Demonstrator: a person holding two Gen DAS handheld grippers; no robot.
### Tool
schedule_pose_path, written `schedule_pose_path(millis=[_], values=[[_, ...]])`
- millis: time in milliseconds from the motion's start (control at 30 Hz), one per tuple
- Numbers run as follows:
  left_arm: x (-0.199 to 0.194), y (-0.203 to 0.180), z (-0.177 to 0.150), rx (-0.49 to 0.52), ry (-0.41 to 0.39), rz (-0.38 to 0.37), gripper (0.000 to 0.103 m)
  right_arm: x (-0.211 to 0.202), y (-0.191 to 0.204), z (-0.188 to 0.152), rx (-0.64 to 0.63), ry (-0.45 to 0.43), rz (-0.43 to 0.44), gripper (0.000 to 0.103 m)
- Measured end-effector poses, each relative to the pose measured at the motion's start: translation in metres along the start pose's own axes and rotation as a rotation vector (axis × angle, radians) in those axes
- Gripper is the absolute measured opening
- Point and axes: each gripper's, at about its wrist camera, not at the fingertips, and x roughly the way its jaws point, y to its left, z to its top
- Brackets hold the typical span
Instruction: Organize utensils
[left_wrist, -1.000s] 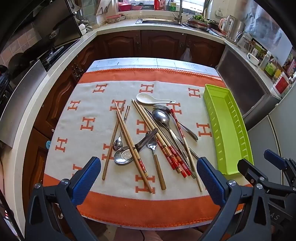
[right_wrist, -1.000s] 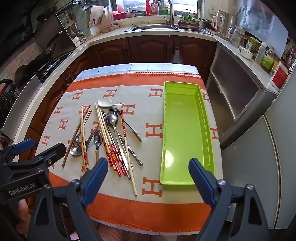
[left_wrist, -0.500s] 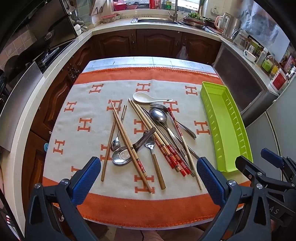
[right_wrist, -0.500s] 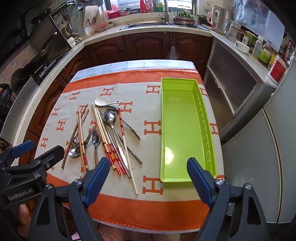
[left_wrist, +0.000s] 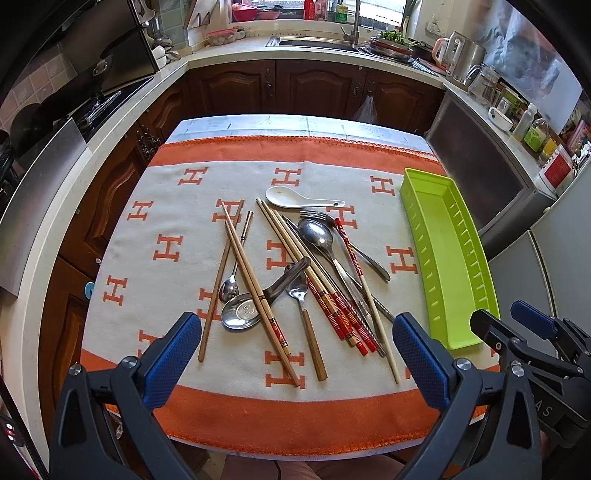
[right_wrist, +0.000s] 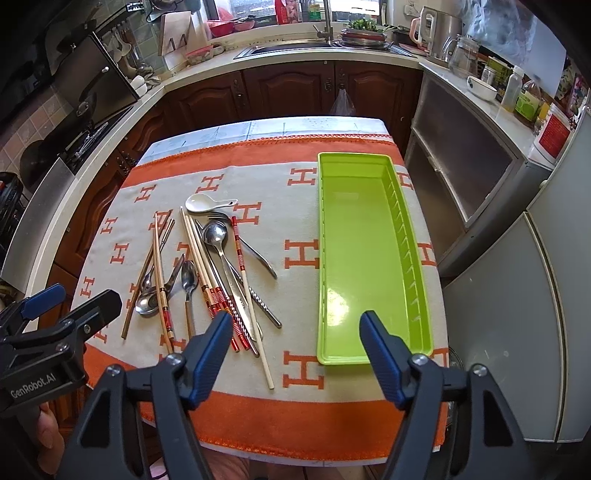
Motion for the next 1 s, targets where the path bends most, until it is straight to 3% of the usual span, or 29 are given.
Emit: schedule_pose_path(millis=[1000], values=[[0.000, -0.012, 0.002, 0.040, 0.007, 0.005, 0.102, 0.002, -0.005, 0.000, 0.011, 0.004, 0.016, 0.067]])
